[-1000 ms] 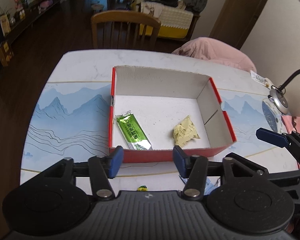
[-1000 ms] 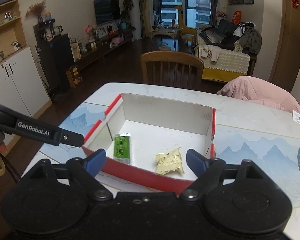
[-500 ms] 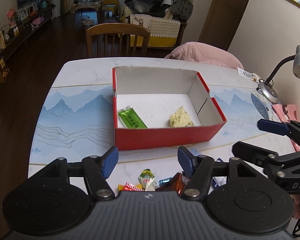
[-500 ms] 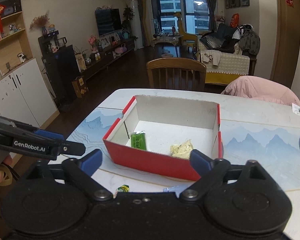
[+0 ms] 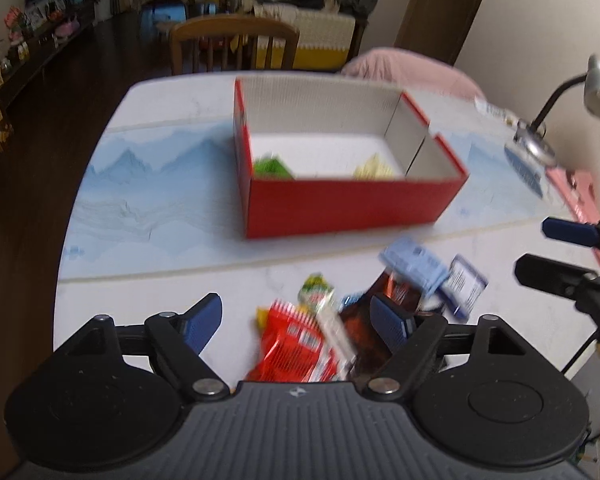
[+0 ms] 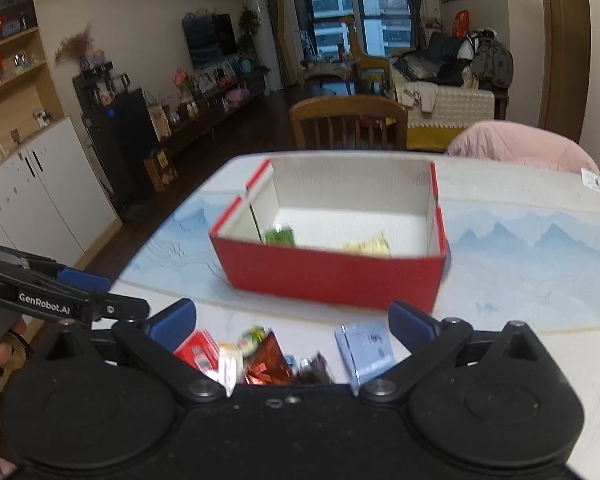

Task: Organize snacks
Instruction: 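Move both tools back over the remaining snack pile, then grasp the black candy packet with the right tool while the left tool grasps the red chip bag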

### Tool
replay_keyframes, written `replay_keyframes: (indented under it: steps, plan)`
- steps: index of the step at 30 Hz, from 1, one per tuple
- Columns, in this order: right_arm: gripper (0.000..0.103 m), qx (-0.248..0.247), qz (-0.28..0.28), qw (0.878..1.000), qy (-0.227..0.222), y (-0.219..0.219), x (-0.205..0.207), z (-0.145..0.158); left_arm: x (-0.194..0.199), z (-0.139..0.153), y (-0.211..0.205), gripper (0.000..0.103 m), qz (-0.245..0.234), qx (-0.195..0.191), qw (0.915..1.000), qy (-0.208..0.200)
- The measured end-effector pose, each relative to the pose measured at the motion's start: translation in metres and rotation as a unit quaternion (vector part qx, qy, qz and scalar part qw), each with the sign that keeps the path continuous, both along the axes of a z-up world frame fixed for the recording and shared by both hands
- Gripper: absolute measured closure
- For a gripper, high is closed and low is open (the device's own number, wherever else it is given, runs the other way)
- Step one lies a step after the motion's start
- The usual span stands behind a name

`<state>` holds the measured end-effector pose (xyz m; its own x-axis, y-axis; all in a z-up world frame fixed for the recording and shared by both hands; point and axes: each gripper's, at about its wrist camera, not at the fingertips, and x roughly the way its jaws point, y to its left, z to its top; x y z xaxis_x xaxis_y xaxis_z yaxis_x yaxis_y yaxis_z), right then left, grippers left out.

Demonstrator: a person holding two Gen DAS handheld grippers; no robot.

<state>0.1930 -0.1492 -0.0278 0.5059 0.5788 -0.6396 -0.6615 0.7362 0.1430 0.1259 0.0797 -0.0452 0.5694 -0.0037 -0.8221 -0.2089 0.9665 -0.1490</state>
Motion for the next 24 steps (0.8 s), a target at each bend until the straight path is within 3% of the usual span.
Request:
replay_keyframes:
  steps: [6,15,24]
  plan:
    - [0.0,-0.032,-0.002,0.999,0.034,-0.004,-0.004,-0.036,-0.006,-0.035,-0.015,0.022,-0.049,0.036,0.9975,0.036]
    - [0.003,-0.092,0.015,0.993,0.072,0.002,-0.013,-0.092,-0.009,-0.073,-0.045,0.022,-0.116,0.095,0.9864,0.067]
    - [0.006,-0.118,0.028,0.988,0.092,0.015,-0.005,-0.12,-0.004,-0.094,-0.054,0.022,-0.15,0.131,0.9758,0.091]
